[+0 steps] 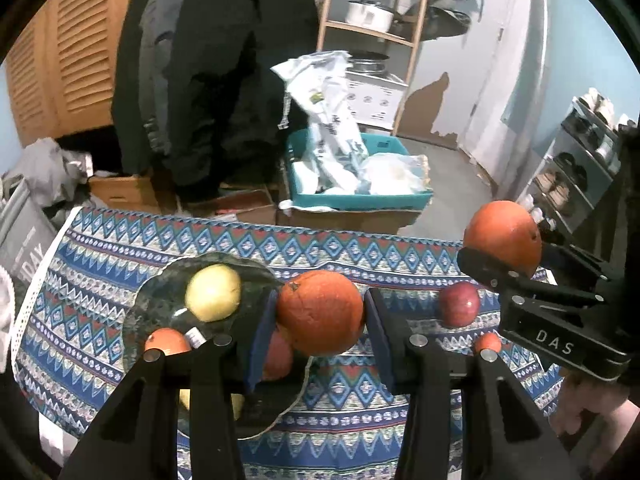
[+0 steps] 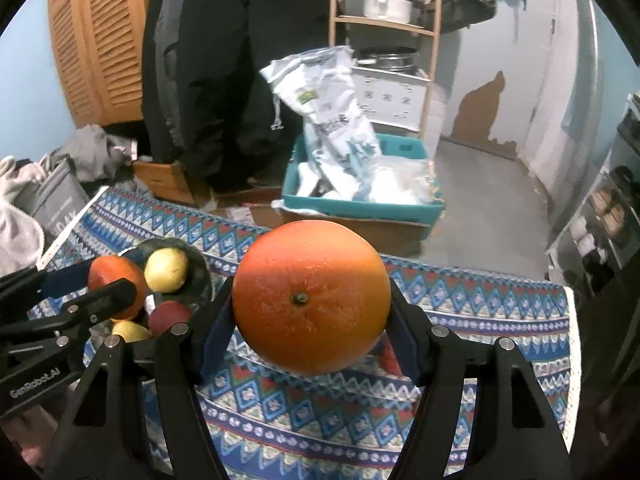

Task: Organize fruits
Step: 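Lift both oranges and carry them over the glass bowl, then lower the small orange into the bowl with the left tool while the right lowers the large orange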

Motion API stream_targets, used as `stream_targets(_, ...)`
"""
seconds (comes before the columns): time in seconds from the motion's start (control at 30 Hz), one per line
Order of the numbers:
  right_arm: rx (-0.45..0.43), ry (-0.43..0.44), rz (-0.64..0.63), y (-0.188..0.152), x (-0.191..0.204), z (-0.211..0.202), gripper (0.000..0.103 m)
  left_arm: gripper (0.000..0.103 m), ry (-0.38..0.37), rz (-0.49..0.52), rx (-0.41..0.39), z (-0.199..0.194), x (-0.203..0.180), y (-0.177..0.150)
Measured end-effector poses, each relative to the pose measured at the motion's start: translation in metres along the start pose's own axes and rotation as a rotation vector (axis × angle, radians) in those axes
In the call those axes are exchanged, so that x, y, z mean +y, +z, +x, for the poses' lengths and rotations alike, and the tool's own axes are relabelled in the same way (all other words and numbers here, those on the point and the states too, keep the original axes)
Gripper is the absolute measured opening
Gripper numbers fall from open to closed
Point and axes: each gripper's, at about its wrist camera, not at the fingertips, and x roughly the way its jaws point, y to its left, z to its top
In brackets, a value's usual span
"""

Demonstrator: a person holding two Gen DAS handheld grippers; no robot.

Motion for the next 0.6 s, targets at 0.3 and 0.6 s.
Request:
stream_targets(0.3, 0.036, 0.058, -0.023, 0.011, 0.034, 0.034, 0.069, 0.045, 0.049, -0.055, 0.021, 0.009, 0.044, -0.005)
stream_targets(0.6, 0.093, 0.128, -0.05, 0.016, 0.069, 0.074, 0.069, 0.045, 0.085, -0.111, 0.084, 0.036, 0.085, -0.018)
